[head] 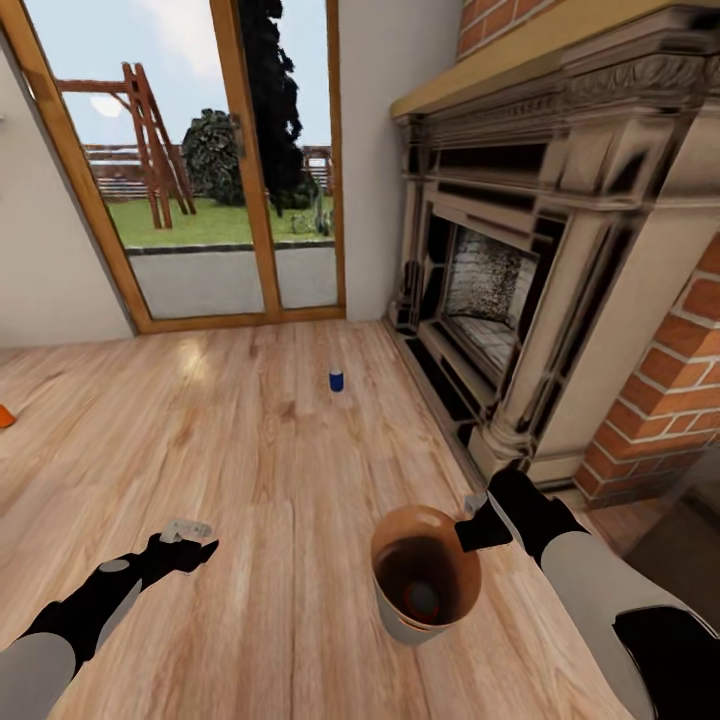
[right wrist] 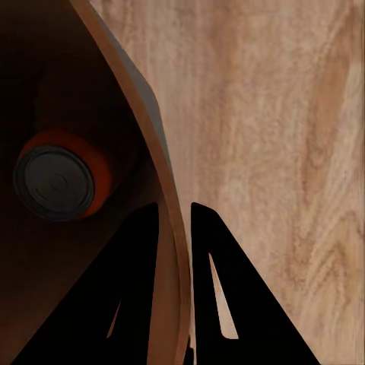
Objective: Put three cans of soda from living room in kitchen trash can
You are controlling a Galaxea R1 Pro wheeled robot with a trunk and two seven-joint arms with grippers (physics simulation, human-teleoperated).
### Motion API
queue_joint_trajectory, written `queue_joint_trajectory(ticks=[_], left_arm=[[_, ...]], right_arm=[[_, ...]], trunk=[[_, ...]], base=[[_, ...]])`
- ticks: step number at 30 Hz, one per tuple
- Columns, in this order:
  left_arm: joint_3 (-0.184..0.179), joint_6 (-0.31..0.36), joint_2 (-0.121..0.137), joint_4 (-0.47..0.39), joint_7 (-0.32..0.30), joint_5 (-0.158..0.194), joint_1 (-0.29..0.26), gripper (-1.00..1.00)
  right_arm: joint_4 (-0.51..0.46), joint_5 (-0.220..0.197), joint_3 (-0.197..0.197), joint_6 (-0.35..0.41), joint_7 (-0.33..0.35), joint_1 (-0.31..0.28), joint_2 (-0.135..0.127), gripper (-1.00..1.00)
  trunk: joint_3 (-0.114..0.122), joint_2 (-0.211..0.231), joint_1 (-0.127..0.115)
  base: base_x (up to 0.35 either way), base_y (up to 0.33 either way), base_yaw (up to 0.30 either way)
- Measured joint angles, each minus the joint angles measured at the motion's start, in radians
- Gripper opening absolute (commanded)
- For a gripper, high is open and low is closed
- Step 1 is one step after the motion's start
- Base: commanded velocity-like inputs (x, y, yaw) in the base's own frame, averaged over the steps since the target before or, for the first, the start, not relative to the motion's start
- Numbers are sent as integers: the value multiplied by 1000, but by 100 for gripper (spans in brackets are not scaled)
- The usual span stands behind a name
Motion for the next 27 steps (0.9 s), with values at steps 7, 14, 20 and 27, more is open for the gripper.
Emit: queue_joint_trajectory(ticks=[7, 14, 20, 27], left_arm=[[0, 0, 0, 0, 0, 0, 0, 100], [0, 2, 0, 0, -1, 0, 0, 100], [0, 1, 0, 0, -2, 0, 0, 100], [0, 0, 0, 0, -2, 0, 1, 100]], right_arm=[[0, -6, 0, 1, 0, 0, 1, -100], [0, -4, 1, 1, 0, 0, 2, -100], [0, -7, 1, 1, 2, 0, 3, -100], [-1, -7, 0, 1, 1, 0, 3, -100]], trunk=[[0, 0, 0], [0, 0, 0], [0, 0, 0], [-4, 0, 0]], base=[[273, 216, -22], [252, 242, -2], [247, 247, 0], [247, 247, -30]])
